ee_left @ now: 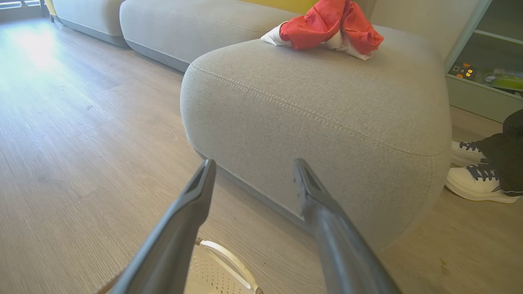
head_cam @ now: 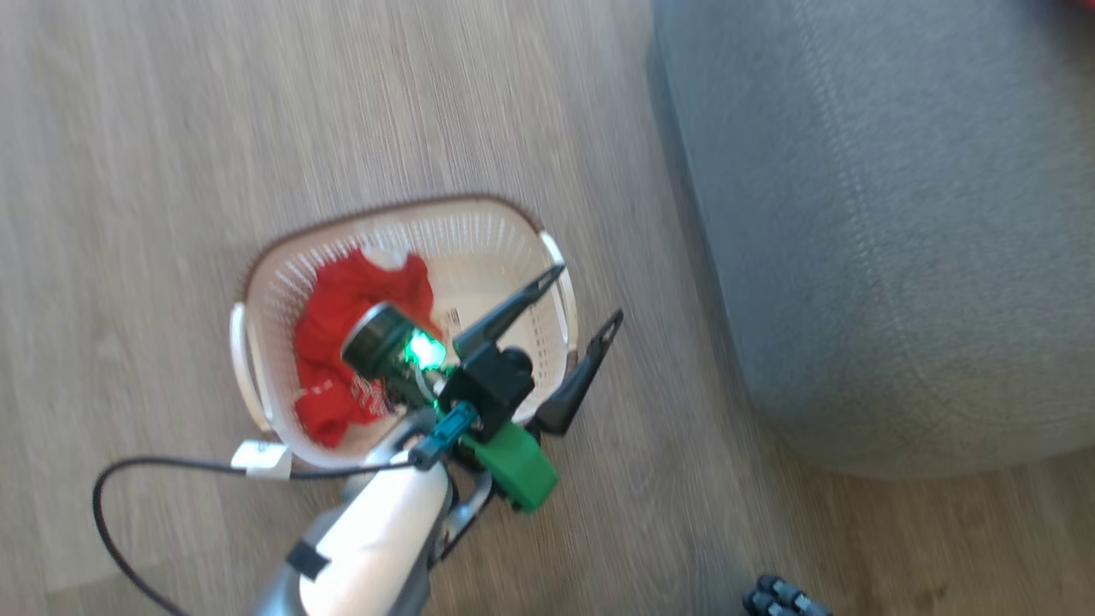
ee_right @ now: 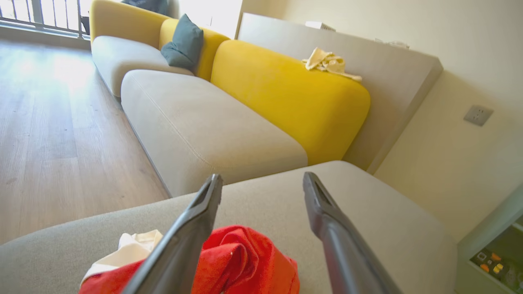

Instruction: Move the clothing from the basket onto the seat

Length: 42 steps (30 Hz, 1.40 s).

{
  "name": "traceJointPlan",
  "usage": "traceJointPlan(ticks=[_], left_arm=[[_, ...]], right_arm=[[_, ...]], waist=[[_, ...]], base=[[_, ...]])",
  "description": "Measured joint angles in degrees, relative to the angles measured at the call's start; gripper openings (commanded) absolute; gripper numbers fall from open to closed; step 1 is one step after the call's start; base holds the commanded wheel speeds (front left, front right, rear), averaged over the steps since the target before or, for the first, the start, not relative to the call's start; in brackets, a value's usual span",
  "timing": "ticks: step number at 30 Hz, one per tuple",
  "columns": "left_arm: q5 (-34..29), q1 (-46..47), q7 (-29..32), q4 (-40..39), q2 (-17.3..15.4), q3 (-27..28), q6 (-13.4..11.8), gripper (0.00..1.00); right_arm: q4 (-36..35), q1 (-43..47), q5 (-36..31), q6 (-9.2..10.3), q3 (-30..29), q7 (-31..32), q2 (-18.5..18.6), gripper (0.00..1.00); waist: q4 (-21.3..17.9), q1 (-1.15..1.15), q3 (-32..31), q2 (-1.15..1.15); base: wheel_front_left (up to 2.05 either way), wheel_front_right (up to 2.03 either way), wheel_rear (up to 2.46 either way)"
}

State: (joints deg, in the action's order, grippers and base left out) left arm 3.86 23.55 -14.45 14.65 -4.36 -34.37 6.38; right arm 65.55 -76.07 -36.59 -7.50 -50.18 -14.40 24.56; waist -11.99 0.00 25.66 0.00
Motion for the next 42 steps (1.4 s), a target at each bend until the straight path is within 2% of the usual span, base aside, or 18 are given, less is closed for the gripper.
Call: traceJointPlan(ticks=[2,6,10,13,17,22,25,31,36,38,42], left_arm=[[0.30,-2.01,0.00,0.00,0.44,0.75,0.00,1.00],[0.94,-5.27,0.00,-0.04,0.54,1.65,0.00,1.00],[1.37,-8.48,0.00,-1.32,0.94,3.72,-0.76,1.00],[2.23,-11.40,0.00,-2.24,1.04,5.69,-1.26,1.00],[2.49,-13.47,0.00,-3.65,1.15,8.21,-2.05,1.00],[3.14,-13.73,0.00,-5.11,1.24,11.69,-2.09,1.00],[3.12,-15.08,0.00,-6.94,1.38,14.73,-3.93,1.00],[2.12,-15.80,0.00,-8.94,1.40,18.09,-5.80,1.00],[2.13,-16.86,0.00,-10.34,1.54,20.15,-7.22,1.00],[2.23,-17.73,0.00,-10.56,1.60,21.63,-8.47,1.00],[2.15,-18.14,0.00,-10.71,1.61,23.07,-10.18,1.00]], right_arm=[[-2.70,-0.03,0.79,0.00,5.33,-0.08,-1.70,1.00],[-8.99,1.25,7.42,0.00,16.70,-0.08,-4.92,1.00],[-13.93,7.13,15.03,0.00,29.99,-0.25,-5.65,1.00],[-17.23,12.79,22.79,0.00,36.27,-0.24,-5.97,1.00],[-22.43,17.01,35.73,0.01,39.63,-0.25,-6.22,1.00],[-32.14,25.07,45.84,0.00,45.01,-0.25,-6.35,1.00],[-34.73,31.04,53.28,0.01,45.43,-0.26,-8.55,1.00],[-39.91,39.32,55.92,0.01,52.02,-0.25,-10.36,1.00],[-47.36,44.51,53.61,0.01,52.74,-0.26,-10.85,1.00],[-49.65,49.92,52.32,0.01,52.47,-0.25,-14.58,1.00],[-50.56,57.81,49.35,0.00,54.57,-0.25,-17.93,1.00]], waist=[[-0.02,0.00,-2.35,0.00],[-0.10,0.00,-7.16,0.00],[-0.09,0.00,-12.57,0.00],[-0.01,0.00,-16.52,0.00],[0.40,-0.01,-20.97,0.00],[1.87,-0.01,-23.99,0.00],[2.72,-0.01,-24.96,0.00],[3.98,-0.01,-25.73,0.00],[6.23,-0.01,-26.24,0.00],[7.75,-0.01,-26.44,0.00],[10.07,-0.01,-26.71,0.00]], base=[[0.00,0.00,0.00],[0.00,0.00,0.00],[0.00,0.00,0.00],[0.00,0.00,0.00],[0.00,0.00,0.00],[0.00,0.00,0.00],[0.00,0.00,0.00],[0.00,0.00,0.00],[0.00,0.00,0.00],[0.00,0.00,0.00],[0.00,0.00,0.00]])
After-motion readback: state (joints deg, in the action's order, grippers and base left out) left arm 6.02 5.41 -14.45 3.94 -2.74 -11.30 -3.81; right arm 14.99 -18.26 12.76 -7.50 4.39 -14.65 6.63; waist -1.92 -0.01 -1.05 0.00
